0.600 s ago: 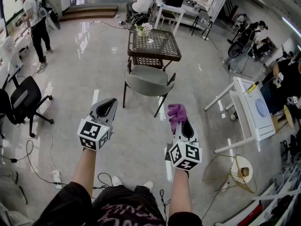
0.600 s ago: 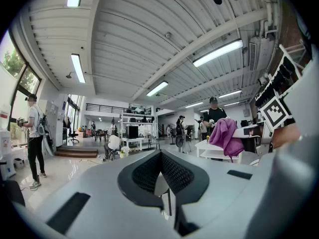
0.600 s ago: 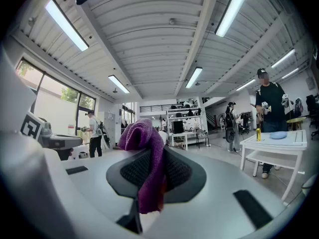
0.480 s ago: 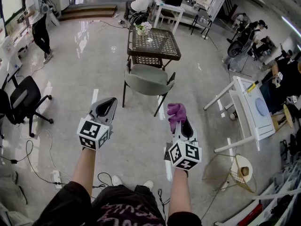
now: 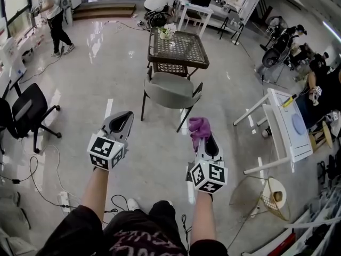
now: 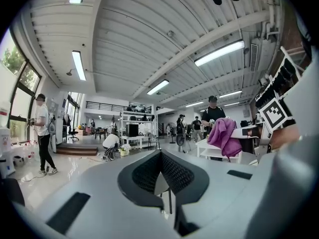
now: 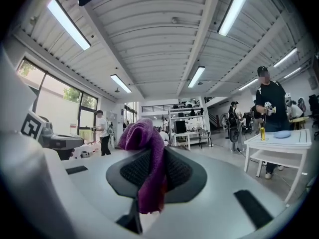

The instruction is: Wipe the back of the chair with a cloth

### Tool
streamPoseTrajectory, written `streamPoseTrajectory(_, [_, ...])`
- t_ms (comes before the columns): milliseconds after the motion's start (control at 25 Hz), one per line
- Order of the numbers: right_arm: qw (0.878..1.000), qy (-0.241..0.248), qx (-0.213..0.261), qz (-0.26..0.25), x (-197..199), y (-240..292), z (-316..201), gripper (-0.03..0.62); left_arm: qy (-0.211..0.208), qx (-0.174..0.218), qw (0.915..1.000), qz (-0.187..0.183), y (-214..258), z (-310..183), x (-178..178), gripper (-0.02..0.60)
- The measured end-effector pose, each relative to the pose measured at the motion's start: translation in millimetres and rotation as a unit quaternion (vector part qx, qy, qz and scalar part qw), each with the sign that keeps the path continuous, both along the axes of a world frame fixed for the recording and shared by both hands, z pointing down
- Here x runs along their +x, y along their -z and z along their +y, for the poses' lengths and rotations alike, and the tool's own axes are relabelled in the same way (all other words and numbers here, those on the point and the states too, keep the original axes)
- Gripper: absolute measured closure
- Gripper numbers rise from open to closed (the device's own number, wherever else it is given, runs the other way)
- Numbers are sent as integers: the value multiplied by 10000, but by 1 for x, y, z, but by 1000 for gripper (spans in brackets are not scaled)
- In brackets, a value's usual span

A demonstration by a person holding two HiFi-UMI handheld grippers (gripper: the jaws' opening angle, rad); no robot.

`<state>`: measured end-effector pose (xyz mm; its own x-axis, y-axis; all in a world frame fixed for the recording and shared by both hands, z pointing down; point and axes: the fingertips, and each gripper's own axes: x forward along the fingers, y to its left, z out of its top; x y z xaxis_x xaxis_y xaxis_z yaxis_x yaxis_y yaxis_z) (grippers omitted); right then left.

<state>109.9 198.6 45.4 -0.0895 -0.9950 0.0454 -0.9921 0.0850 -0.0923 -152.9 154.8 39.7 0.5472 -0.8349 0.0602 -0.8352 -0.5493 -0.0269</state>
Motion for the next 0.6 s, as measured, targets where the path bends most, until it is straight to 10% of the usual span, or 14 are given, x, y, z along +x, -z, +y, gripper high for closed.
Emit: streamPoseTrajectory(600, [9980,537,-297,-149,1,-56,-137,517,194,-247,9990,-309,-40,-108,30,572])
